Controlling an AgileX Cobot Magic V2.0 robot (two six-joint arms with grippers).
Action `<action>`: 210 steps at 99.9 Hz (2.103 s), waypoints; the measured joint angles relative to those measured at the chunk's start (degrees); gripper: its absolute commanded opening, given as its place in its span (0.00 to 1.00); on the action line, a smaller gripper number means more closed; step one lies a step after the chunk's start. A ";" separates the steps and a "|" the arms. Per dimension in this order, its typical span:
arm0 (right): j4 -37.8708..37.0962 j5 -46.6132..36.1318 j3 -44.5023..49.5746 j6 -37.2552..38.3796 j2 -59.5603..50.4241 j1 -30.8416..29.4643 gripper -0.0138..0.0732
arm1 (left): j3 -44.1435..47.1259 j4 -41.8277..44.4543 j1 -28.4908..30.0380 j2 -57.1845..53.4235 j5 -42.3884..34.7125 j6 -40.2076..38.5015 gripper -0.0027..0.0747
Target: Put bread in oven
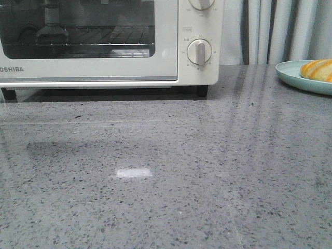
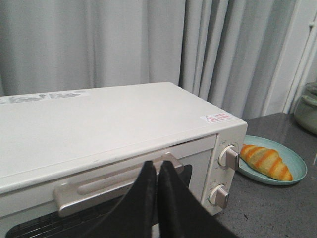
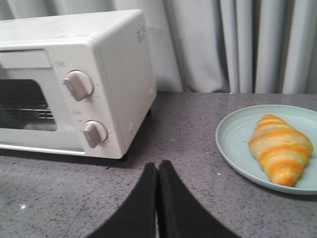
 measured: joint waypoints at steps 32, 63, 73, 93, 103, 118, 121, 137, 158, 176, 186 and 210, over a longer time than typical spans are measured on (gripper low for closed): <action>-0.34 0.08 -0.30 0.00 0.00 0.81 0.08 | -4.80 -0.11 -5.64 15.47 -9.48 0.74 0.01; -0.48 0.13 -0.30 0.00 0.00 0.81 0.08 | -5.03 -0.59 -5.64 19.59 -15.60 0.87 0.01; -0.48 0.13 -0.30 0.00 0.03 0.81 0.08 | -5.18 -0.47 -5.64 20.05 -15.93 0.98 0.01; -0.48 0.22 -0.30 0.00 0.16 0.81 0.08 | -5.28 -0.28 -5.64 20.37 -16.06 1.07 0.01; -0.48 0.22 -0.30 0.00 0.25 0.81 0.08 | -4.16 -0.28 -5.64 19.53 -15.80 1.07 0.01; -0.48 0.22 -0.30 0.00 0.25 0.81 0.08 | 0.10 0.19 -5.64 15.09 -13.12 1.07 0.01; -0.48 0.22 -0.30 0.00 0.25 0.81 0.08 | 1.52 0.19 -5.64 13.67 -12.70 1.07 0.01; -0.48 0.22 -0.30 0.00 0.25 0.81 0.08 | 8.66 0.36 -5.64 6.96 -8.64 1.07 0.01; -0.48 -0.72 -0.30 0.00 0.25 0.81 0.08 | 18.13 0.97 -5.99 2.29 -3.01 1.07 0.01; -0.48 -2.81 -0.30 0.00 0.38 0.81 0.08 | 21.78 1.87 -5.98 2.06 -2.00 1.07 0.01; -0.48 -3.07 -0.30 0.00 0.87 0.81 0.08 | 22.64 1.89 -5.98 2.06 -2.00 1.07 0.01; -0.48 -3.16 -0.30 0.00 0.93 0.81 0.08 | 23.64 2.11 -5.98 2.06 -0.97 1.07 0.01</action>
